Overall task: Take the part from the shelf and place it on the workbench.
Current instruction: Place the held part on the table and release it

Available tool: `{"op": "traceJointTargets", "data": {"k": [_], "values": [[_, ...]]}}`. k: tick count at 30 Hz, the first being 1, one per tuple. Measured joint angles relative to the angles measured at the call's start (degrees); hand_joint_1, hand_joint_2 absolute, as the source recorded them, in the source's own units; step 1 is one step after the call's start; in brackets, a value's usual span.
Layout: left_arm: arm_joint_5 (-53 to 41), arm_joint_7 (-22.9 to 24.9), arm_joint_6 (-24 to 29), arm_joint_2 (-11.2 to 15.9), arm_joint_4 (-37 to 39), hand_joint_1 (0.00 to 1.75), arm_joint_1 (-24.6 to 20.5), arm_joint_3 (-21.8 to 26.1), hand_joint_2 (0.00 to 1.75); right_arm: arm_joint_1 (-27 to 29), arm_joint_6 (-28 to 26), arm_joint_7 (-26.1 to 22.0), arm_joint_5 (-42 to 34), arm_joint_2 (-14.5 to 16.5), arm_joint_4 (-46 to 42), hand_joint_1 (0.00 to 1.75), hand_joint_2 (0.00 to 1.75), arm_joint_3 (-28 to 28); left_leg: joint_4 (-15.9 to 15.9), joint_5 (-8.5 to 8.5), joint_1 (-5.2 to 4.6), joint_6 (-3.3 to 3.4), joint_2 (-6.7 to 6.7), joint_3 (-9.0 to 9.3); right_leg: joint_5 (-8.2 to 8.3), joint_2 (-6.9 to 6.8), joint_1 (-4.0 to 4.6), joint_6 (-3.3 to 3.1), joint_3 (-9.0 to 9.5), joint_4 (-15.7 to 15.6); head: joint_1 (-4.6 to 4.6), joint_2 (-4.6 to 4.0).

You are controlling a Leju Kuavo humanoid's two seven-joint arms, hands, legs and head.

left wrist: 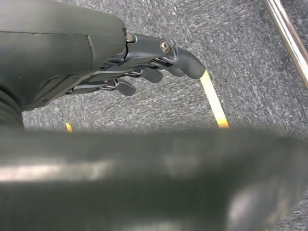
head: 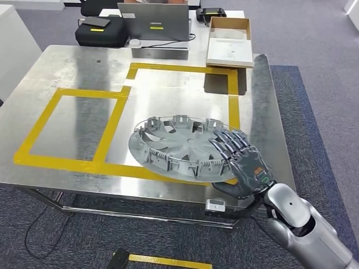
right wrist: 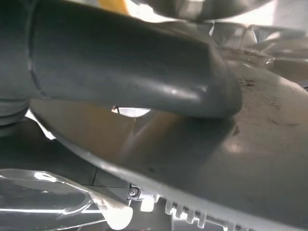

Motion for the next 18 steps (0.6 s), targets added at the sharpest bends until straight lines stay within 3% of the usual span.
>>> {"op": "traceJointTargets", "data": {"k": [2, 5, 6, 7, 8, 10, 12, 16, 18], "values": [[0.1, -0.2, 0.1, 0.0, 0.0, 0.0, 0.1, 0.0, 0.0, 1.1, 0.1, -0.5, -0.6, -0.9, -1.8, 0.0, 0.0, -1.2, 2.6, -2.36, 0.09, -0.5, 0.1, -0.85, 0.22, -0.17, -0.15, -0.75, 0.03, -0.2, -0.07, 0.0], [0.2, -0.2, 0.3, 0.0, 0.0, 0.0, 0.2, 0.1, 0.0, 2.6, 1.4, -1.6, -1.8, -2.2, -3.9, 0.0, 0.0, -3.0, 13.0, -8.43, 0.25, -0.97, 0.21, -4.15, 0.51, -0.35, -0.06, -1.4, -0.19, -0.2, -0.13, 0.0], [0.2, -0.2, 0.3, 0.0, 0.0, 0.0, 0.3, 0.1, 0.0, 2.9, 2.1, -2.0, -2.2, -2.6, -4.3, 0.0, 0.0, -3.4, 15.2, -9.35, 0.26, -0.95, 0.22, -4.64, 0.64, -0.35, 0.01, -1.48, -0.32, -0.2, -0.13, 0.0], [0.2, -0.2, 0.3, 0.1, 0.0, 0.0, 0.3, 0.1, 0.0, 3.1, 2.9, -2.3, -2.6, -3.0, -4.7, 0.0, 0.0, -3.7, 15.3, -9.15, 0.25, -0.83, 0.22, -4.15, 0.81, -0.32, 0.08, -1.52, -0.46, -0.2, -0.14, 0.0], [0.2, -0.3, 0.3, 0.1, 0.0, 0.0, 0.3, 0.1, 0.0, 3.2, 3.5, -2.6, -2.9, -3.3, -5.0, 0.0, 0.0, -4.0, 13.2, -8.02, 0.23, -0.58, 0.22, -2.61, 0.99, -0.28, 0.16, -1.5, -0.59, -0.2, -0.14, 0.0], [0.2, -0.4, 0.4, 0.1, 0.0, 0.0, 0.2, 0.2, 0.0, 3.3, 4.5, -2.9, -3.2, -3.9, -5.6, 0.0, 0.0, -4.4, 5.1, -5.14, 0.07, 0.14, 0.23, 2.27, 1.3, -0.22, 0.31, -1.31, -0.75, -0.2, -0.12, 0.0], [0.3, -0.8, -0.1, 0.1, 0.0, 0.0, 0.1, 0.2, 0.0, 3.3, 5.2, -3.1, -3.3, -4.4, -5.9, 0.0, 0.0, -4.7, -0.4, -3.91, -0.22, 0.51, 0.3, 5.2, 1.61, -0.24, 0.42, -0.83, -0.88, -0.2, -0.07, 0.0], [0.9, -1.9, -3.0, 0.3, 0.0, 0.0, 0.3, 0.4, 1.75, 3.3, 6.7, -3.8, -3.3, -4.7, -6.0, 0.0, 0.0, -4.3, -1.7, -2.82, -0.45, 1.36, 0.39, 5.21, 2.09, -0.29, 0.11, 0.62, -1.39, -0.3, -0.05, 0.0], [1.0, -2.3, -3.9, 0.4, 0.0, 0.0, 0.3, 0.5, 1.75, 2.9, 7.6, -4.1, -3.2, -4.7, -5.7, 0.0, 0.0, -3.8, -2.2, -1.97, -0.2, 1.83, 0.51, 4.88, -0.65, -0.23, 0.1, 1.04, -3.31, 3.4, 0.16, 0.0]]}}
